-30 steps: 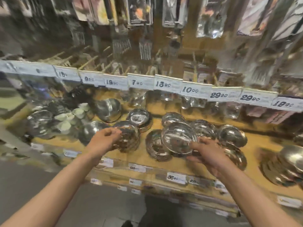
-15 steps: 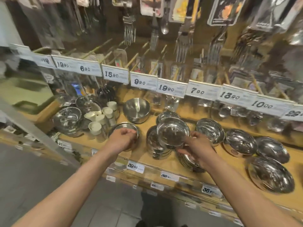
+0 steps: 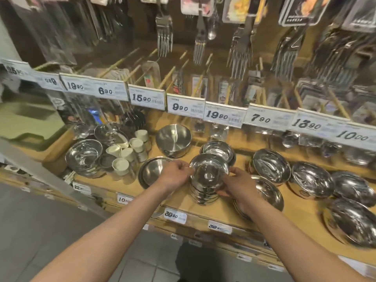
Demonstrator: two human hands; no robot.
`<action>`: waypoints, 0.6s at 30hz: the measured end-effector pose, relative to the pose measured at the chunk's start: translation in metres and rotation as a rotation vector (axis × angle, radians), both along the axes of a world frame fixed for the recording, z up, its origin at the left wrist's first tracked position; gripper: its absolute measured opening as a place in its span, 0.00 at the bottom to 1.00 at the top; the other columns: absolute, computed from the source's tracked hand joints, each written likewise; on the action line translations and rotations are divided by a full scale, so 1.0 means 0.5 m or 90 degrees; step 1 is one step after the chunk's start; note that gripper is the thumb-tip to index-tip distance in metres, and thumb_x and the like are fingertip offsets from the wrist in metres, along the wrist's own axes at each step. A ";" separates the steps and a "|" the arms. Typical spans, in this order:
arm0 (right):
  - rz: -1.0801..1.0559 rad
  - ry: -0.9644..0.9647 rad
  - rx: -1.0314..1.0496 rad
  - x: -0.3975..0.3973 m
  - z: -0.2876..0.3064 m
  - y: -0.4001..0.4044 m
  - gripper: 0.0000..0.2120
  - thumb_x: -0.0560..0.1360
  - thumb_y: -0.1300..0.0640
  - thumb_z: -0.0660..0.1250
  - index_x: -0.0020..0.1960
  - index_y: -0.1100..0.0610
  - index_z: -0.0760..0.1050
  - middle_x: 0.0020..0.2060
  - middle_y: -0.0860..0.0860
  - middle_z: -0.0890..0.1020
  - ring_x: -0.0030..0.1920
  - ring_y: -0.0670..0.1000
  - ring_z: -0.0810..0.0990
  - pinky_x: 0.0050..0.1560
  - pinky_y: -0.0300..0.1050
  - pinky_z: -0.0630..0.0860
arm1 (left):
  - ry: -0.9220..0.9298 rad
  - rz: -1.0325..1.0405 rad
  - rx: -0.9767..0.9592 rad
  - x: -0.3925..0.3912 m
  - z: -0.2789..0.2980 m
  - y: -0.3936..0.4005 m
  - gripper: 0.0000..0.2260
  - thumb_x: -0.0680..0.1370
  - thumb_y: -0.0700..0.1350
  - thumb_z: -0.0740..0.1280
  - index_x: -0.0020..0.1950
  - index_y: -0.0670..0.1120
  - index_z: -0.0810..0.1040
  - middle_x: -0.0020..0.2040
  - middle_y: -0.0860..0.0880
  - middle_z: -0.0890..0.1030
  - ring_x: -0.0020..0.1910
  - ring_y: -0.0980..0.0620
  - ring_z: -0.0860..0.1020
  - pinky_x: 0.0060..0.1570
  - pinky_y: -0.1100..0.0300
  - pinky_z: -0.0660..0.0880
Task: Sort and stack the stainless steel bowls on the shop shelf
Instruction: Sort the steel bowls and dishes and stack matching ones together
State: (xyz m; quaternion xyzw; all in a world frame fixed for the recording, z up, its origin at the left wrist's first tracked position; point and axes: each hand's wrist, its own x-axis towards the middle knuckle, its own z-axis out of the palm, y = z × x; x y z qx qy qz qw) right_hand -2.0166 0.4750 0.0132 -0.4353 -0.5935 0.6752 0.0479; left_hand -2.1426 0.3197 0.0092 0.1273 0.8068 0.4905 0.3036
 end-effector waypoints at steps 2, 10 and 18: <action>-0.009 -0.010 0.036 -0.002 -0.008 -0.003 0.07 0.78 0.61 0.71 0.54 0.51 0.79 0.48 0.57 0.87 0.38 0.53 0.87 0.32 0.41 0.81 | 0.029 -0.012 -0.038 -0.003 -0.010 0.008 0.12 0.76 0.47 0.72 0.35 0.50 0.72 0.30 0.54 0.73 0.31 0.55 0.71 0.37 0.60 0.69; -0.001 -0.003 0.090 0.010 -0.029 -0.003 0.14 0.77 0.63 0.72 0.62 0.55 0.81 0.43 0.55 0.88 0.38 0.53 0.88 0.38 0.43 0.84 | 0.102 -0.005 -0.074 -0.004 -0.008 0.021 0.04 0.71 0.38 0.73 0.40 0.45 0.79 0.34 0.54 0.79 0.34 0.55 0.75 0.38 0.60 0.73; 0.008 0.000 0.110 0.016 -0.037 -0.005 0.14 0.77 0.63 0.72 0.61 0.57 0.80 0.46 0.56 0.87 0.39 0.53 0.88 0.48 0.53 0.86 | 0.133 -0.028 -0.074 -0.003 0.003 0.019 0.03 0.74 0.39 0.71 0.45 0.47 0.82 0.39 0.53 0.80 0.39 0.53 0.76 0.42 0.58 0.73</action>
